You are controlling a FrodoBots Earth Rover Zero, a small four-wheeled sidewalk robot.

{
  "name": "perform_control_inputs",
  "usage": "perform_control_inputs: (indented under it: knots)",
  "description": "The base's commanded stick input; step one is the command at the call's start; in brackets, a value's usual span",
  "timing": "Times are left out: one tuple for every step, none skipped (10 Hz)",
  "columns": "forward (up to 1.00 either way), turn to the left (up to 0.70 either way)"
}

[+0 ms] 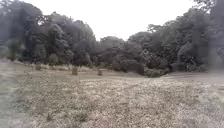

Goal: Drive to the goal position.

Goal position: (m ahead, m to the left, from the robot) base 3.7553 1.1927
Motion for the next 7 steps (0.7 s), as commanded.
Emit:
perform_control_inputs:
  knots:
    - [0.00,0.00]
    - [0.00,0.00]
    - [0.45,0.00]
    - [0.45,0.00]
    - [0.45,0.00]
    - [0.45,0.00]
    - [0.45,0.00]
